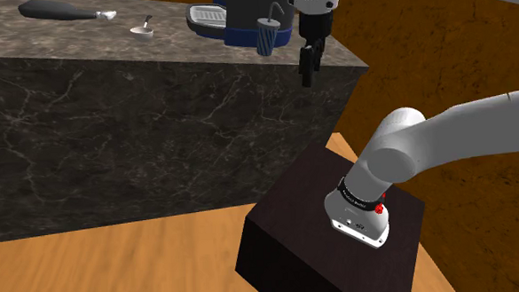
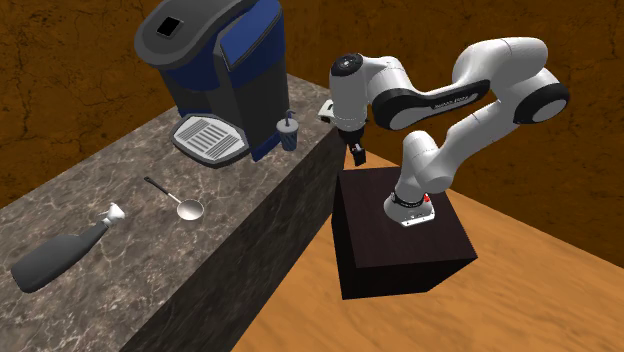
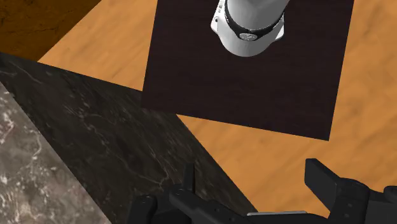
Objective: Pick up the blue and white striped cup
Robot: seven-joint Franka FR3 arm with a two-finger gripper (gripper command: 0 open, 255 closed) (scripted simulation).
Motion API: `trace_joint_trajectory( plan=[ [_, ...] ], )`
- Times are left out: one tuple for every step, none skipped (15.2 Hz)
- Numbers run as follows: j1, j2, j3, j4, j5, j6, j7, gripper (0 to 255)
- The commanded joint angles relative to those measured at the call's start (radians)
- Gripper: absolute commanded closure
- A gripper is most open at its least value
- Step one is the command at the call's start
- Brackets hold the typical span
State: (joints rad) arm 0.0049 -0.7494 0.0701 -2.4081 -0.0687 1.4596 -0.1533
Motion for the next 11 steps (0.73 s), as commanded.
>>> trace_joint_trajectory(
  plan=[
    [0.0, 0.0, 0.0, 0.0, 0.0, 0.0, 0.0, 0],
    [-0.011, 0.035, 0.001, 0.032, 0.004, 0.012, 0.023, 0],
    [-0.023, 0.069, 0.001, 0.064, 0.009, 0.022, 0.045, 0],
    [-0.034, 0.103, 0.001, 0.097, 0.012, 0.031, 0.067, 0],
    [-0.045, 0.136, 0.001, 0.131, 0.016, 0.039, 0.089, 0],
    [-0.055, 0.168, 0.0, 0.165, 0.019, 0.046, 0.11, 0],
    [-0.065, 0.199, -0.001, 0.2, 0.022, 0.051, 0.132, 0],
    [-0.075, 0.231, -0.002, 0.236, 0.024, 0.056, 0.153, 0],
    [-0.085, 0.261, -0.004, 0.272, 0.027, 0.06, 0.174, 0],
    [-0.094, 0.292, -0.006, 0.309, 0.029, 0.062, 0.195, 0],
    [-0.103, 0.321, -0.008, 0.346, 0.031, 0.064, 0.216, 0]
  ],
)
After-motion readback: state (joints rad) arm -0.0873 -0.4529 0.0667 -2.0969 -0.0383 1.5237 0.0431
